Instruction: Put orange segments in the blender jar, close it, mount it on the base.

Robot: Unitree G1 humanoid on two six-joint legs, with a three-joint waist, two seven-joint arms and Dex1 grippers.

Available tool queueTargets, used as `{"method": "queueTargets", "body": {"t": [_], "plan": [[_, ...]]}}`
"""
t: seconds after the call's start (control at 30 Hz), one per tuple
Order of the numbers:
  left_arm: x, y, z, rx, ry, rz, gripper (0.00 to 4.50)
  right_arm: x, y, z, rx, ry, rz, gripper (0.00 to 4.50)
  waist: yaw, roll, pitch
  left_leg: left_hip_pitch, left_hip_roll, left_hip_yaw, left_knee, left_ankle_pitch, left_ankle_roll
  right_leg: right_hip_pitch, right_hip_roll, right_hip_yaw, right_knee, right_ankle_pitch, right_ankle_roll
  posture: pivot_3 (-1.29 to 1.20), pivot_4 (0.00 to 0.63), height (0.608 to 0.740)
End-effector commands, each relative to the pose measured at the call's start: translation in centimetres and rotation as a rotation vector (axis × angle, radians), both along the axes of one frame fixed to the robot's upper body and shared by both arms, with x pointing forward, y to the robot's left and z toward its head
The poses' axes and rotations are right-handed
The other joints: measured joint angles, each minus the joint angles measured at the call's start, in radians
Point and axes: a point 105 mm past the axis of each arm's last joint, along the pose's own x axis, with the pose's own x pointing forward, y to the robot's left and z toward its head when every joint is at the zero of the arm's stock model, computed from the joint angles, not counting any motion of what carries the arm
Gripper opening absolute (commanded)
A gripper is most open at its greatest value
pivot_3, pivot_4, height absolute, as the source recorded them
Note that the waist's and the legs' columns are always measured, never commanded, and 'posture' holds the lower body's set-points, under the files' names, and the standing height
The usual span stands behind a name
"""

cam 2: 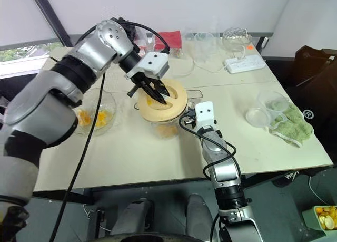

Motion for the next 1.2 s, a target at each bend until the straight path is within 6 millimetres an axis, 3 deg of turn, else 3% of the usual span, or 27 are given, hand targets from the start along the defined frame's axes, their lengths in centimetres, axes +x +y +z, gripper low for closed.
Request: {"method": "queueTargets", "body": {"t": [0.03,0.33,0.57,0.9,1.2], "plan": [[0.4,2.4,-5.0,0.176,0.090,0.099,0.28,-0.3,-1.5,1.0,-0.012,-0.040,-0.073,1.23,0.000,0.001,-0.006,0.000,0.000,0.000,0.000,0.000,0.000,0.000,0.000,0.000,-0.001,0.000,0.000,0.00,0.150,0.740],[0.9,2.1,-5.7,0.134,0.165,0.285,0.28,-0.1,-2.0,1.1,-0.018,-0.042,-0.085,1.23,0.002,0.003,-0.011,0.000,-0.001,-0.001,0.000,0.000,0.001,0.001,-0.001,0.000,-0.001,-0.001,0.001,0.00,0.150,0.740],[1.4,2.8,-6.2,0.122,0.128,0.377,0.28,0.1,-1.8,1.3,-0.027,-0.045,-0.073,1.23,0.000,0.003,-0.012,0.001,-0.001,-0.001,-0.002,-0.001,0.001,0.001,-0.001,0.000,-0.001,-0.001,0.003,0.00,0.150,0.740],[2.8,2.2,-5.7,0.054,0.135,0.633,0.28,0.5,-1.6,1.4,-0.037,-0.047,-0.054,1.23,0.002,0.003,-0.012,0.002,-0.001,-0.002,-0.002,-0.001,0.001,0.002,-0.001,0.000,-0.001,-0.001,0.003,0.00,0.150,0.740],[2.6,1.6,-4.6,0.023,0.234,0.825,0.28,0.5,-1.1,1.1,-0.064,-0.044,-0.026,1.23,0.004,0.003,-0.012,0.003,-0.002,-0.003,-0.002,-0.001,0.001,0.004,-0.001,-0.001,-0.001,-0.002,0.004,0.00,0.150,0.740]]}}
